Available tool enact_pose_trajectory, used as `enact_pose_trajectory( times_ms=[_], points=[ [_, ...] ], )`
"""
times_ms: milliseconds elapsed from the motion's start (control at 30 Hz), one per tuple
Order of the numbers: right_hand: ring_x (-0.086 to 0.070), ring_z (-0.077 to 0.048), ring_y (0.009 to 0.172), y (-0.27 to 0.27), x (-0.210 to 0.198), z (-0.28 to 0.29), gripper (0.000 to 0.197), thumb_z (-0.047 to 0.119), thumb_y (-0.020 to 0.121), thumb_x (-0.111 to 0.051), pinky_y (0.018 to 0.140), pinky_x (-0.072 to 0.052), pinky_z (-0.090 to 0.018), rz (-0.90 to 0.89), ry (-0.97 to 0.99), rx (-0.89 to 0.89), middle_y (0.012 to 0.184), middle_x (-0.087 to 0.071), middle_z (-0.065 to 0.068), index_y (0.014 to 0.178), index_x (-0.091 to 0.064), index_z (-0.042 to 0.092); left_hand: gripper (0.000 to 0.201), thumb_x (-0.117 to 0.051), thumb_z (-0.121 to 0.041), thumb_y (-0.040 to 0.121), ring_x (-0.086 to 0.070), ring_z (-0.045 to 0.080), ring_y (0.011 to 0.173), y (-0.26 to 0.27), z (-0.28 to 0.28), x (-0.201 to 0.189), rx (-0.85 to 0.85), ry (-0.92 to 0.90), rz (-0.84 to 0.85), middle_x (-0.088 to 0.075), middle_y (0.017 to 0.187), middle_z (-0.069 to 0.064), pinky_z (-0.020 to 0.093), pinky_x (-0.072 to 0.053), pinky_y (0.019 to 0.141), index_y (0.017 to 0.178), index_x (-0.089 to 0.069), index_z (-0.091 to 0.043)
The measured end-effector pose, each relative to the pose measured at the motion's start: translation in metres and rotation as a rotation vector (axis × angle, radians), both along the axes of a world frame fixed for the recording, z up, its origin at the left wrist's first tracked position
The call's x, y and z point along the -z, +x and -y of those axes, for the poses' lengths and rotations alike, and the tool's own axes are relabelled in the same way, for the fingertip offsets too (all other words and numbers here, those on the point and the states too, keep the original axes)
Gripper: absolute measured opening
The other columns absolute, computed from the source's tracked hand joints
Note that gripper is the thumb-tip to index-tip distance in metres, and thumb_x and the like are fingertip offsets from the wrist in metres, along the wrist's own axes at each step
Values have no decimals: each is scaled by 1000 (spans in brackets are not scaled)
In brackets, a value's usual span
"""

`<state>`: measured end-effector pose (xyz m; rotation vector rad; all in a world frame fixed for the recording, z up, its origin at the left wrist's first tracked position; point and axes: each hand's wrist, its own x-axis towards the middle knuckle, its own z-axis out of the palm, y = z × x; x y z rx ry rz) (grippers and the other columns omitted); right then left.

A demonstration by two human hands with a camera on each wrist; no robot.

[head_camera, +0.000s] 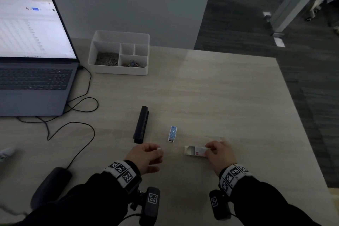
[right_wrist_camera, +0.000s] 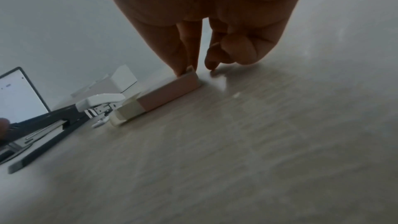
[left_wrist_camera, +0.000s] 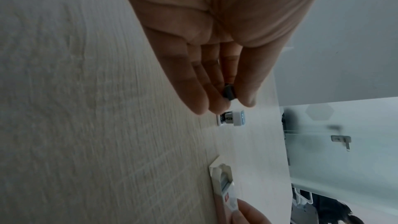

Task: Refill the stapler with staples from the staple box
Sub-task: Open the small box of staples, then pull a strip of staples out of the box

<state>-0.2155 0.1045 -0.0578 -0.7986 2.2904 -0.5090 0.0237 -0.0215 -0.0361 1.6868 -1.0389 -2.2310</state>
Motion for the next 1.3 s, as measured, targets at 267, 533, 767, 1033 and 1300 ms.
enact_pose_trajectory(
  times_ms=[267, 533, 767, 1033, 1300],
  points=[
    [-56, -18, 96, 29, -16, 26, 24, 19, 78, -68, 89, -48, -34, -113, -236, -284, 105, -52, 5, 101, -69, 23, 16, -71, -13, 87, -64, 17, 66, 7, 1, -5, -17, 24, -36, -67, 75, 5, 31, -55, 56, 102, -71, -7],
    [-44, -29, 124, 57, -22, 91, 50, 12, 86, -52, 108, -39, -41, -73, -20, -602, 141, -38, -3, 132, -53, 32, 6, -67, -10, 89, -60, 17, 64, 20, 6, -8, -45, 39, -32, -61, 70, 5, 30, -56, 55, 93, -71, -8],
    [-60, -17, 100, 67, -22, 91, 32, 23, 79, -69, 96, -50, -33, 75, -102, -487, 117, -49, 2, 111, -66, 28, 11, -54, -7, 93, -65, 20, 66, 29, 11, -12, -73, 52, -6, -67, 79, 10, 28, -53, 52, 86, -61, -11],
    [-61, -2, 93, 92, -43, 67, 34, 24, 75, -76, 72, -53, -15, 259, -398, -434, 110, -56, 12, 105, -64, 37, 35, -51, -39, 96, -65, 25, 78, 13, 10, -22, -89, 139, -19, -70, 84, 11, 35, -53, 64, 100, -70, -10],
    [-66, -1, 88, 94, -52, 55, 24, 27, 83, -71, 72, -55, -19, 263, -420, -273, 101, -69, 14, 104, -67, 39, 25, -54, -33, 97, -56, 20, 72, -7, -1, -40, -83, 134, -91, -59, 76, 5, 33, -49, 66, 95, -68, -12]
  ],
)
